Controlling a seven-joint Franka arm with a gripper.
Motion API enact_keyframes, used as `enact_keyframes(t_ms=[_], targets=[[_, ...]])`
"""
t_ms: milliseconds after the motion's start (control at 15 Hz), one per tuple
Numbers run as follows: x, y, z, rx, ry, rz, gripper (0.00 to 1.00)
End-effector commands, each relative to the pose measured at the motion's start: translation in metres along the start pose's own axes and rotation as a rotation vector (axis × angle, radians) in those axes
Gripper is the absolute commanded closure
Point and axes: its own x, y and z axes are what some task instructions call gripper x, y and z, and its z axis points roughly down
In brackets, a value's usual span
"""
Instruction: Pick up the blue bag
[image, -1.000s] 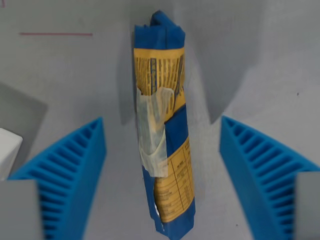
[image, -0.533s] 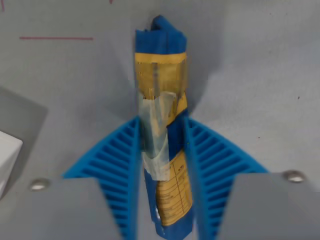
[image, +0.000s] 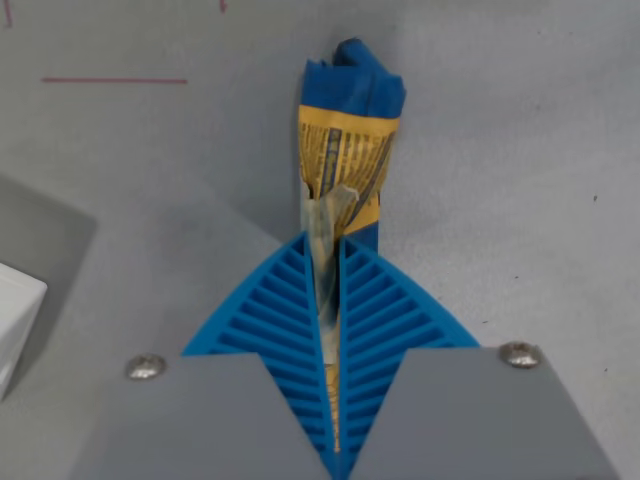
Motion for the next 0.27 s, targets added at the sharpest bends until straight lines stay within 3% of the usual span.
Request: enact_keyframes(t_ms=[67,267], targets=[[-0.006,0.0,-0.014,0.044,0.079,-0.02,1.0],[-0.011,0.002,-0.029,0.046,0.06,-0.02,1.0]])
